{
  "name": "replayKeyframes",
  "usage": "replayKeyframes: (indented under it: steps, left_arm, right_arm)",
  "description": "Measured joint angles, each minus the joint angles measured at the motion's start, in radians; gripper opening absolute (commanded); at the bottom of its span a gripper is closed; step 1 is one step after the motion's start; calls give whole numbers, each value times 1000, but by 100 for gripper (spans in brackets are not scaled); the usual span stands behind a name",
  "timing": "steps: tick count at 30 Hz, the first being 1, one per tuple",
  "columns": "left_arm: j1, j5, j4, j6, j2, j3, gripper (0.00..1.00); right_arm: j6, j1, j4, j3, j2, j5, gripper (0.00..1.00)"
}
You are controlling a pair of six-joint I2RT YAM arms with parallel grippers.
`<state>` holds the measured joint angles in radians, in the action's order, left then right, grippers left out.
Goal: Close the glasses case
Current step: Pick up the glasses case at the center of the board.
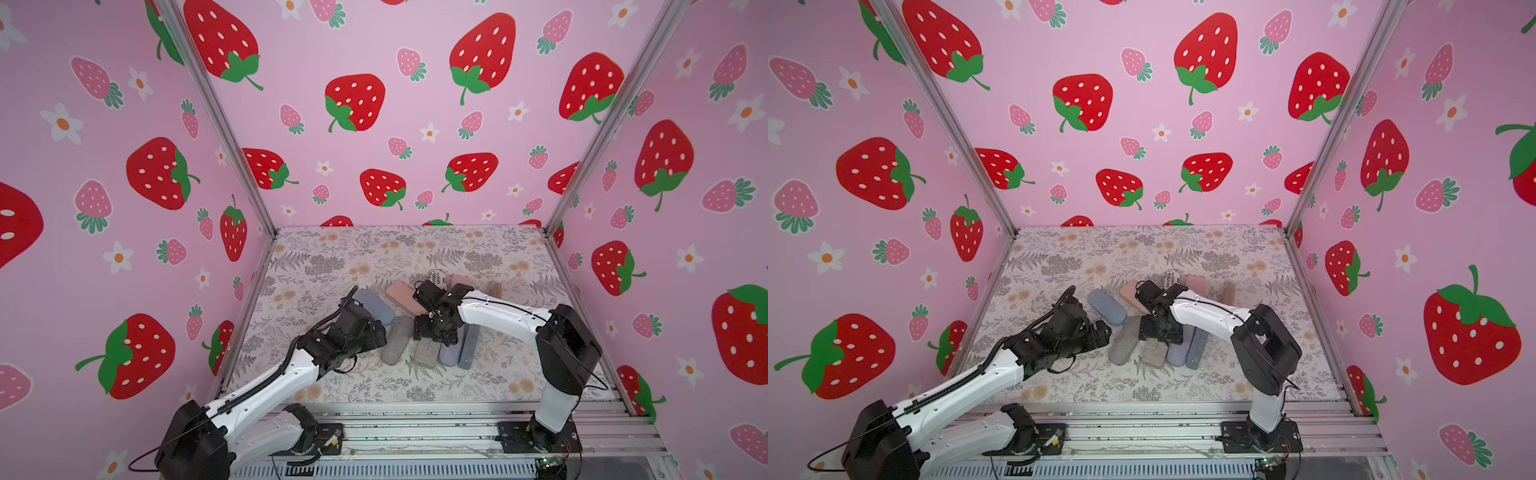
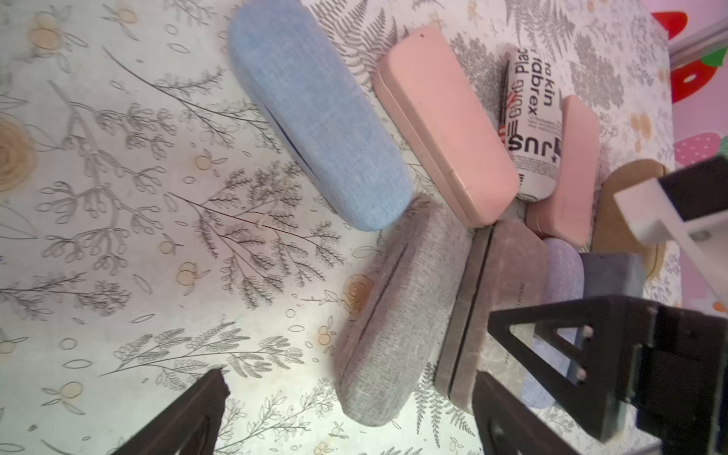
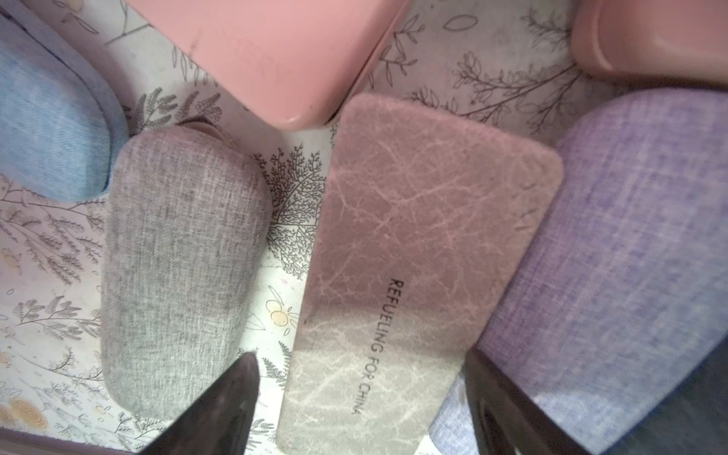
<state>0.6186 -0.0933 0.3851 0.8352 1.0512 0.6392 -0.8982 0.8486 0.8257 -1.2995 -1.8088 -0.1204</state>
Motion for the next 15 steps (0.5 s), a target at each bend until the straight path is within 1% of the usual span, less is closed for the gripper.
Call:
replayKeyframes:
  steps: [5, 15]
  left_arm:
    - [-59, 15, 15, -1, -11, -37, 97]
    - [-76, 53, 2, -6, 36, -41, 97]
  right_arm:
    - [-5, 0, 1, -3, -24, 3, 83]
    - [-7, 0, -2, -9, -89, 17, 83]
